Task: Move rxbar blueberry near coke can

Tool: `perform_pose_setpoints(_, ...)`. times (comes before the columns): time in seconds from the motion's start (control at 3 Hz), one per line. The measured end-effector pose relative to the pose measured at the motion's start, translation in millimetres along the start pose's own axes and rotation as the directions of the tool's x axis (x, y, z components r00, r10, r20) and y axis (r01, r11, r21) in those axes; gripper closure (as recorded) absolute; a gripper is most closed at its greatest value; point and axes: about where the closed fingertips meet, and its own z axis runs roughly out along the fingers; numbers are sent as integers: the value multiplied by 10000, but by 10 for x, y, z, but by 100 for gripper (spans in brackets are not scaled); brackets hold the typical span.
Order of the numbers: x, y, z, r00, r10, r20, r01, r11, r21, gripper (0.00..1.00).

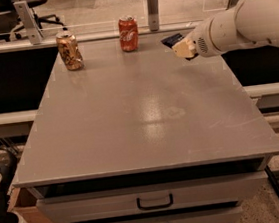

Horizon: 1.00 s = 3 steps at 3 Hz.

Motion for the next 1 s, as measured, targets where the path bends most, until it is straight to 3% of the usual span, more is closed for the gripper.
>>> perform_pose_setpoints(1.0, -251, -333, 960, 9981, -474, 392, 499, 9966, -656, 100)
